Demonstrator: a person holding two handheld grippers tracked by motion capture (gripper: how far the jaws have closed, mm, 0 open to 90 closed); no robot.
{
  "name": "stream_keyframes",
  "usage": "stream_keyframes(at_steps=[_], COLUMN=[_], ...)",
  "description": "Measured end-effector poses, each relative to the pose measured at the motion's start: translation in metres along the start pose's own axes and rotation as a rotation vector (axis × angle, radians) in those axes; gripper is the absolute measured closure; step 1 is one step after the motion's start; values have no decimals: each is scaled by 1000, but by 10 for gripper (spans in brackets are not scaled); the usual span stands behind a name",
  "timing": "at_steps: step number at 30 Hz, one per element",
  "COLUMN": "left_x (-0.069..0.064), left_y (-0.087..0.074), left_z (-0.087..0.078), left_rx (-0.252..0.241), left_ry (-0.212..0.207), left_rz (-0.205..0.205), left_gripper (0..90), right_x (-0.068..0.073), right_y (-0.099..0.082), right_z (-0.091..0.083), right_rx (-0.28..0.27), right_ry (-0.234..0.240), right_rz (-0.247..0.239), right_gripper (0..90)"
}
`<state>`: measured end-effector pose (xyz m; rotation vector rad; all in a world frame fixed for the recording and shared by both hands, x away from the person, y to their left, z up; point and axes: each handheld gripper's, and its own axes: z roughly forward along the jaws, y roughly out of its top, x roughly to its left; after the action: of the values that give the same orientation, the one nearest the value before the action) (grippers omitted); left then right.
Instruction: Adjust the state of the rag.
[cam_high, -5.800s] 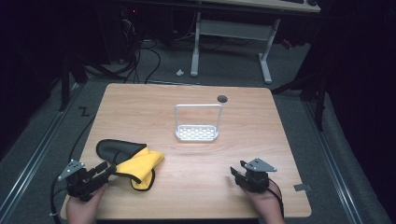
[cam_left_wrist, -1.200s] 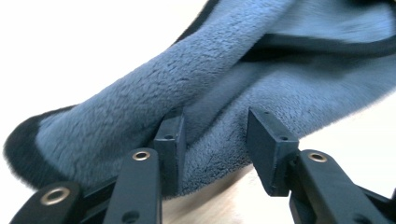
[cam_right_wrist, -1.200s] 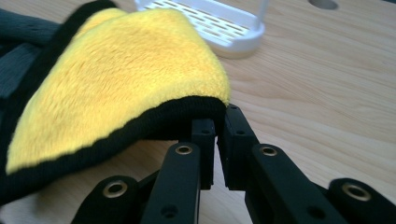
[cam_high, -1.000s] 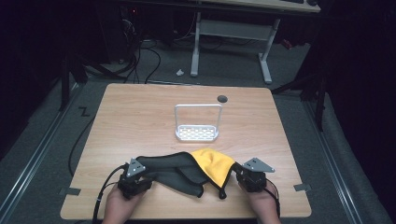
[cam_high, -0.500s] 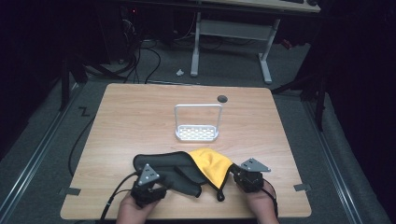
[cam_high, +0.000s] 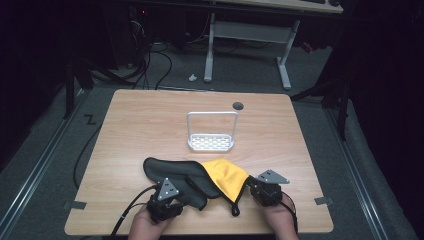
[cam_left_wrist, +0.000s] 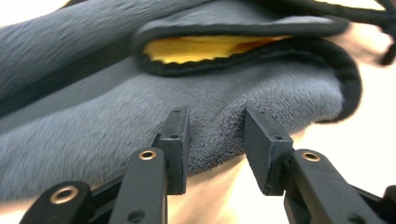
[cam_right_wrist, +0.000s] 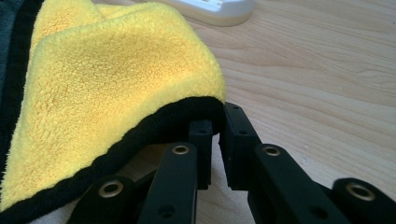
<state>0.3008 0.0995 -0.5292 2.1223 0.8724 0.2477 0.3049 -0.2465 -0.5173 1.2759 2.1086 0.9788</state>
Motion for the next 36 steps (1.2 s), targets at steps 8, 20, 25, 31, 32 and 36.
stream_keyframes(at_steps=[8, 20, 25, 31, 32, 36], left_x=[29, 62, 61, 47, 45, 38], left_y=[-7, -16, -13, -5, -4, 0], left_z=[-13, -34, -37, -43, -45, -45], left_rx=[-5, 22, 2, -71, -95, -146], left_ry=[63, 178, 168, 138, 116, 26], left_rz=[-58, -122, -140, -119, -130, -153], left_gripper=[637, 637, 626, 621, 614, 580], right_x=[-5, -26, -22, 15, 21, 40], right_y=[-3, -7, -6, 4, 6, 10], right_z=[-1, -1, -5, -10, -10, -11], right_rx=[14, 33, 13, -30, -36, -55], right_ry=[-16, -98, -85, -2, 14, 64], right_rz=[21, 68, 64, -12, -28, -61], right_gripper=[839, 843, 807, 713, 689, 610])
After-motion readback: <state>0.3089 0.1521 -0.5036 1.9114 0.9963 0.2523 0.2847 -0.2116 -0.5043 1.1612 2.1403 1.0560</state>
